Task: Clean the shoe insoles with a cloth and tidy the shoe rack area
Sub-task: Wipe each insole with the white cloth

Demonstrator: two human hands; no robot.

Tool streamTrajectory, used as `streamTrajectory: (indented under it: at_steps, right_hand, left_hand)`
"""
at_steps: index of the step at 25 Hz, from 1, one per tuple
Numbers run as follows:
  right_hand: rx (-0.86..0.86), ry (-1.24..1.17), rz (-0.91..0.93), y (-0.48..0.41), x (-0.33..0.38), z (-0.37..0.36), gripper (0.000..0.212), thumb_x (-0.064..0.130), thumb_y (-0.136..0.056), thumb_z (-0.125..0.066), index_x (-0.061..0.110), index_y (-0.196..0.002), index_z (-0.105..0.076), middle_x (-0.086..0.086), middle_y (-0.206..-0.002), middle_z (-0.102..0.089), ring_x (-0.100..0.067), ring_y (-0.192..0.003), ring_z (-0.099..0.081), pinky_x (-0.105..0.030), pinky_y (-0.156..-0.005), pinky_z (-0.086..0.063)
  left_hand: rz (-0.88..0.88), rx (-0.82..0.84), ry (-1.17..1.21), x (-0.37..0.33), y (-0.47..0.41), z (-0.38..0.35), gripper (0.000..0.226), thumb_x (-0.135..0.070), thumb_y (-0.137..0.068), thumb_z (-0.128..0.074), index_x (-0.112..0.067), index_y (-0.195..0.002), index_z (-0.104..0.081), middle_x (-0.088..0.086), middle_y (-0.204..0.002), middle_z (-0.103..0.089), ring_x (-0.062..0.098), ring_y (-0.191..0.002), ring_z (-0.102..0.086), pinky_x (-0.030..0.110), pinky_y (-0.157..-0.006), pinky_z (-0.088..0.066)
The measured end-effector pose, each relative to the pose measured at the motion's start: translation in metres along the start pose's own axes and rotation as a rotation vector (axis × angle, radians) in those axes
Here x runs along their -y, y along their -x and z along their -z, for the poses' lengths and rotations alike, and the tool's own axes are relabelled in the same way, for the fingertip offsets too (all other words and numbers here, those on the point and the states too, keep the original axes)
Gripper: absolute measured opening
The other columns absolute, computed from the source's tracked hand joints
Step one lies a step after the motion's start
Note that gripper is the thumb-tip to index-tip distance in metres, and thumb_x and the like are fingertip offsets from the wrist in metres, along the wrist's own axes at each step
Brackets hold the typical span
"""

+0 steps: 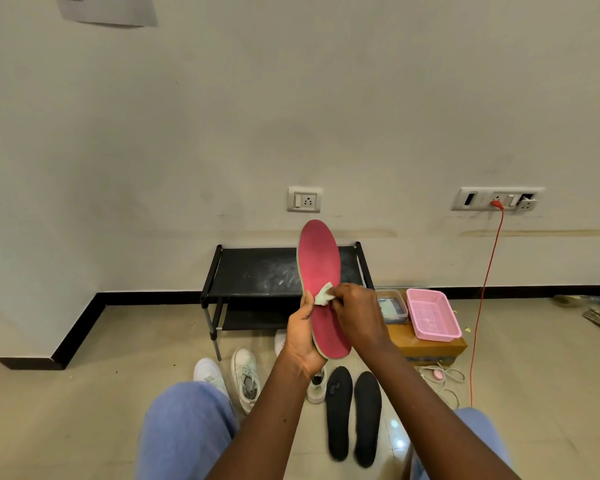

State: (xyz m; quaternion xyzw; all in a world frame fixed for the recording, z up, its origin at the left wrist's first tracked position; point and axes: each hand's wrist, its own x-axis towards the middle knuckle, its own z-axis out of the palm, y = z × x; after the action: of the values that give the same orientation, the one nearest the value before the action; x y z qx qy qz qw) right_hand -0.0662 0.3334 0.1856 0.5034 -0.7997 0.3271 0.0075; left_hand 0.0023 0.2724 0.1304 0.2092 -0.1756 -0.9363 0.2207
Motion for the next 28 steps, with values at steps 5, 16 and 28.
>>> streamTrajectory:
  at_steps: [5,16,28]
  right_hand:
    - [0.078,-0.051,0.033,0.021,-0.005,-0.008,0.02,-0.001,-0.083,-0.06,0.009,-0.094,-0.073,-0.01,-0.096,-0.071,-0.027,-0.087,-0.065,-0.035,-0.08,-0.054]
    - [0.04,0.011,0.131,0.049,0.008,-0.011,0.013,0.007,-0.06,-0.07,0.01,-0.072,-0.073,-0.003,-0.069,-0.07,-0.017,-0.056,-0.064,-0.026,-0.049,-0.055]
    - [0.06,0.008,0.068,0.034,0.009,0.0,0.023,0.001,-0.081,-0.052,0.008,-0.085,-0.074,-0.013,-0.078,-0.069,-0.029,-0.072,-0.062,-0.026,-0.065,-0.047]
  left_hand:
    - [0.0,-0.017,0.003,-0.007,-0.003,0.002,0.066,-0.047,-0.079,-0.049,-0.007,-0.132,-0.05,0.016,-0.102,-0.066,0.028,-0.091,-0.064,0.041,-0.087,-0.05]
    - [-0.062,0.011,0.072,-0.008,-0.001,0.008,0.067,-0.045,-0.077,-0.052,-0.018,-0.138,-0.045,0.014,-0.107,-0.064,0.027,-0.093,-0.063,0.037,-0.084,-0.053]
    - [0.095,0.003,0.023,0.001,0.013,-0.009,0.065,-0.058,-0.09,-0.039,-0.002,-0.101,-0.07,0.015,-0.092,-0.068,0.027,-0.083,-0.068,0.038,-0.08,-0.054]
